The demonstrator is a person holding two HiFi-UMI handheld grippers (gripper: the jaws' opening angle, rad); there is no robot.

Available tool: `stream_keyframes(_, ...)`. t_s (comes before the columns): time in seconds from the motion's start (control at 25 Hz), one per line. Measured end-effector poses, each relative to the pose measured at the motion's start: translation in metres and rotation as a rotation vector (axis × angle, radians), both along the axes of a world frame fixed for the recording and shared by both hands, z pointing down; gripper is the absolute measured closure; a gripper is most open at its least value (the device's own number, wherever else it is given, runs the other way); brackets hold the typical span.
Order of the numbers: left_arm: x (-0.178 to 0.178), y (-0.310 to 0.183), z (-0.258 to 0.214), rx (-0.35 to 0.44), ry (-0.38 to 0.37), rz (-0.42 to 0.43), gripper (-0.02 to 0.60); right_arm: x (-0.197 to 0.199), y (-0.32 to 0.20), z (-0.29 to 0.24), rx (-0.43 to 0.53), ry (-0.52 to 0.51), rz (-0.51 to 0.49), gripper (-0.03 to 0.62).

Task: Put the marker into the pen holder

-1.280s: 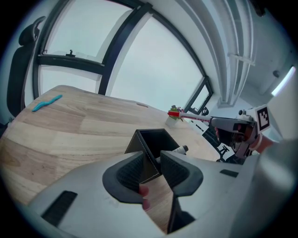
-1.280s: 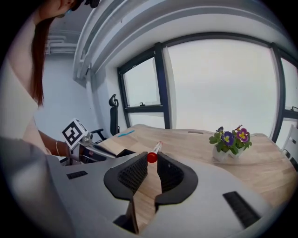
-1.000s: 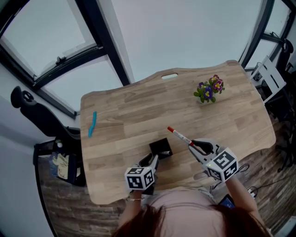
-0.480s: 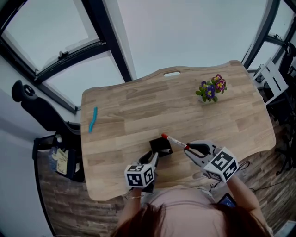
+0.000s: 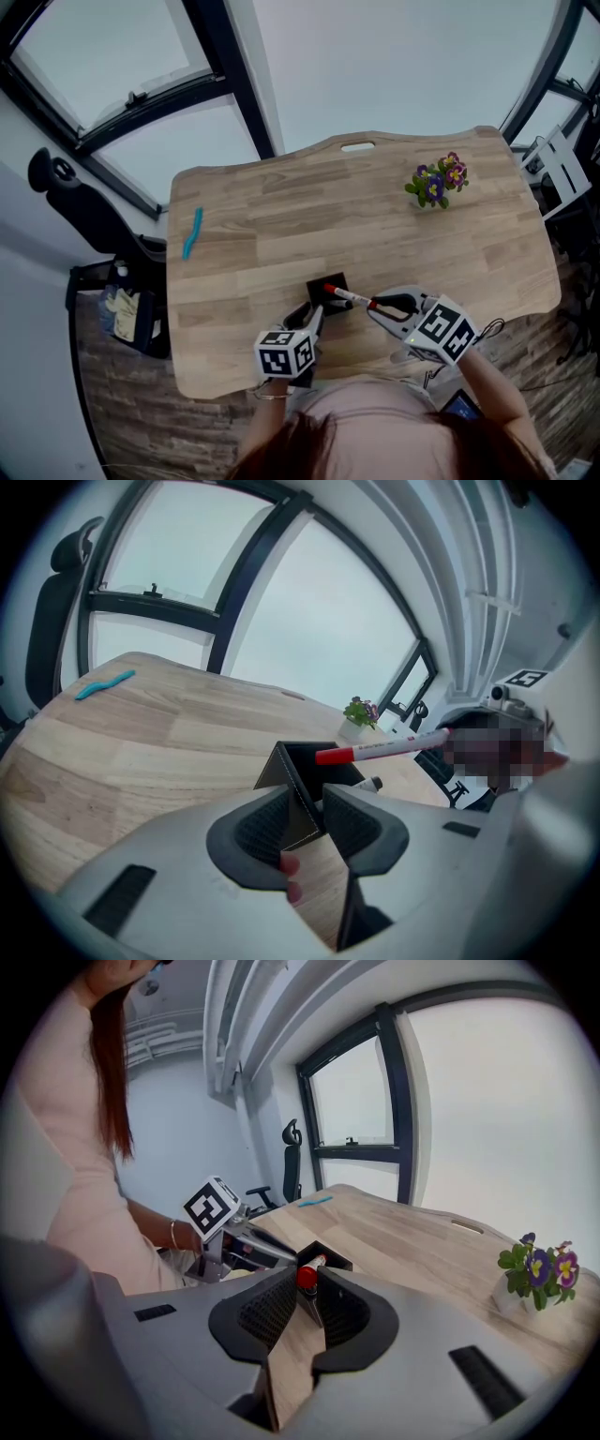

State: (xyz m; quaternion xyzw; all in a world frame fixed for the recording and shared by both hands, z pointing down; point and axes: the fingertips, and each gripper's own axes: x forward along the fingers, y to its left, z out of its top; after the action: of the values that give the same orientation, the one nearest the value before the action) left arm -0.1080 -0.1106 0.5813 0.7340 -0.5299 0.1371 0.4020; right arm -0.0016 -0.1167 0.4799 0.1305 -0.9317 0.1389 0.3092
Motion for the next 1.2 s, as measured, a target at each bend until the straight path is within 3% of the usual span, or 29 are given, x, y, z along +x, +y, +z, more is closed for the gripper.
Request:
stream_keyframes(0.48, 0.000, 0.000, 0.000, 0.001, 0.007, -0.042, 0.474, -0.024, -0.003, 0.032, -0.048, 0.073, -0.087, 0.536)
stream_keyframes(1.2, 0.000, 0.000, 0.000, 0.002, 0.017, -0.050, 0.474, -0.049, -0.010, 0.068, -0.066, 0.168, -0.122, 0.535)
